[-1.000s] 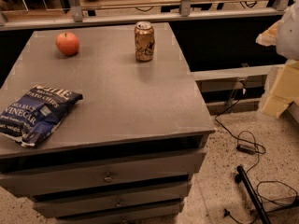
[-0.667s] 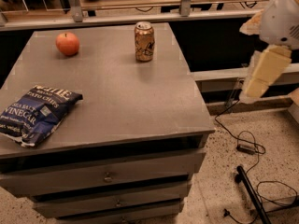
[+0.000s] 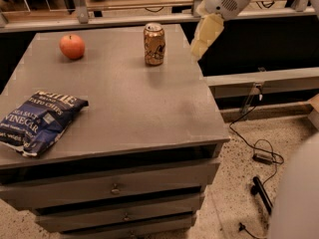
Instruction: Move orange can near apple
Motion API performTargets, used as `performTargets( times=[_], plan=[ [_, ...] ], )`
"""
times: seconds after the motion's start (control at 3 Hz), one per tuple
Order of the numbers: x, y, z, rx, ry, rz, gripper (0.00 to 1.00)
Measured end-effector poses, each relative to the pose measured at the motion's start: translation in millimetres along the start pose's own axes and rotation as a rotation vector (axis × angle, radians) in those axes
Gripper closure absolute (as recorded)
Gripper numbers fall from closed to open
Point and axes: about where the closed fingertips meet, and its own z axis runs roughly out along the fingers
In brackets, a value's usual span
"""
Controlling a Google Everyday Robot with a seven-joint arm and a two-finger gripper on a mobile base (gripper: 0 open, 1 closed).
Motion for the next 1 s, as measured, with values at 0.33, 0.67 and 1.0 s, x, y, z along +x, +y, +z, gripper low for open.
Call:
performTargets(
  times=[0.33,0.67,1.0],
  plan=[
    [-11.3,-20.5,-9.5,0.045,-0.038,-0.007,0.0],
    [-11.9,-20.3,-10.8,0.048,-0.039,-0.008,0.0],
    [-44.2,-40.0,24.5,0.056,-0.228,-0.002,0.0]
  ],
)
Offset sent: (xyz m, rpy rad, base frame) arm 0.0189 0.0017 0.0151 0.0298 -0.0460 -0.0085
